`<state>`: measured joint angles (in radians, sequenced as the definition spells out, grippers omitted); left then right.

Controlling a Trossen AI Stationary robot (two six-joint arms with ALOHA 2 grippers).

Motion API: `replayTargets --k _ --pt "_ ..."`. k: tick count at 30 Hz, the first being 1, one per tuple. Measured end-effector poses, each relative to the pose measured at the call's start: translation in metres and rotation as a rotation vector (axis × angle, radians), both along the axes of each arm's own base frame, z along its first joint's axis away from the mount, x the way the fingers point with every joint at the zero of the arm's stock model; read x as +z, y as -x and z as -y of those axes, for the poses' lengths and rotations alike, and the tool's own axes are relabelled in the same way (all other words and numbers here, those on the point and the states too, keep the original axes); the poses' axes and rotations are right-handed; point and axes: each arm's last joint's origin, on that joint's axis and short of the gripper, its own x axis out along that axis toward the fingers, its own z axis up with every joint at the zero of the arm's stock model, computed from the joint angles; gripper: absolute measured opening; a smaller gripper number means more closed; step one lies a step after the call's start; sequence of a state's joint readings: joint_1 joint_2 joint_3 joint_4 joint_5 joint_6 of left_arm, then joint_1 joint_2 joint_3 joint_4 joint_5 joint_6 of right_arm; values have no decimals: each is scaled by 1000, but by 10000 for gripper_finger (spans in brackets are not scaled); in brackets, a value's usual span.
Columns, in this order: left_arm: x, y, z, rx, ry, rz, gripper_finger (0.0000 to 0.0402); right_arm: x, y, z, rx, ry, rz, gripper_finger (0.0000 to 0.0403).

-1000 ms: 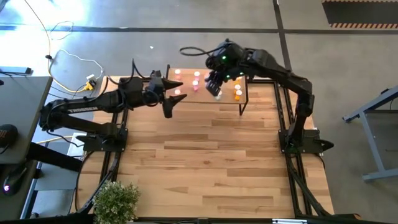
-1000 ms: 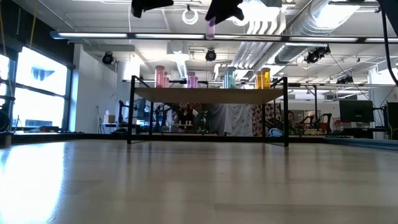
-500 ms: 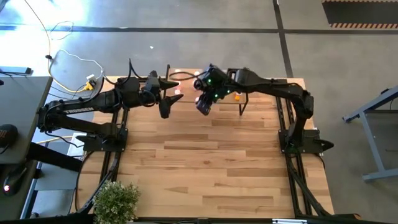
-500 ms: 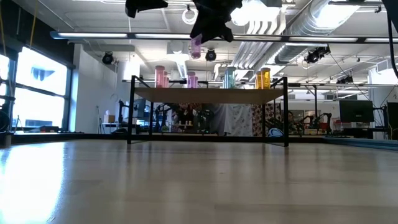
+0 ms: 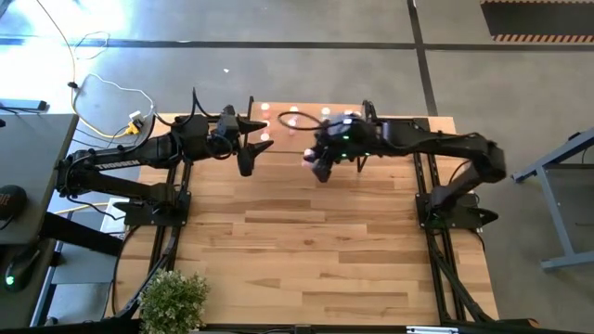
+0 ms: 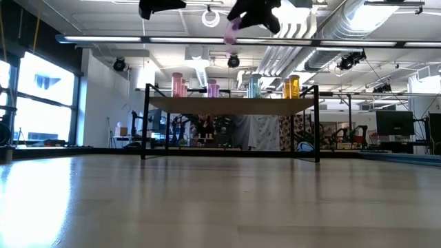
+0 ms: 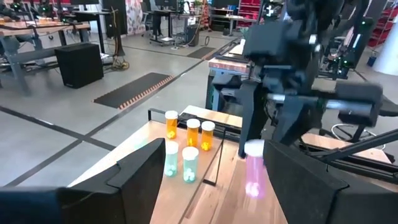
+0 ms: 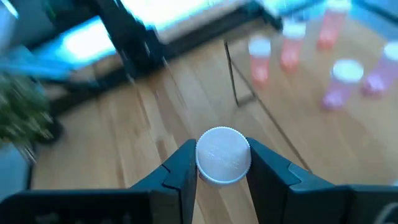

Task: Pick and place medicine bottles onto shelf by color
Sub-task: Put the violet pill bottle on the shelf aligned with the other violet pill bottle

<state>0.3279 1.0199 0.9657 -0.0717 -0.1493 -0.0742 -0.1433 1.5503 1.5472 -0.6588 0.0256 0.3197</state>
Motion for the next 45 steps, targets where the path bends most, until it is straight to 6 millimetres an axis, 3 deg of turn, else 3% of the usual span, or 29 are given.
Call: replayTargets --k 7,13,25,30,45 --pt "0 0 0 -2 -16 -8 260 -10 9 0 -37 51 299 104" --pt "0 0 0 -3 -16 -9 260 -34 -7 17 -32 113 241 104" --pt "0 0 -1 12 -33 -18 260 -35 -44 49 29 268 32 104" --pt "0 0 -1 15 -32 -19 260 -46 -56 60 26 278 -87 104" --pt "-1 0 -1 15 -30 -24 260 -61 -65 71 42 284 -131 104"
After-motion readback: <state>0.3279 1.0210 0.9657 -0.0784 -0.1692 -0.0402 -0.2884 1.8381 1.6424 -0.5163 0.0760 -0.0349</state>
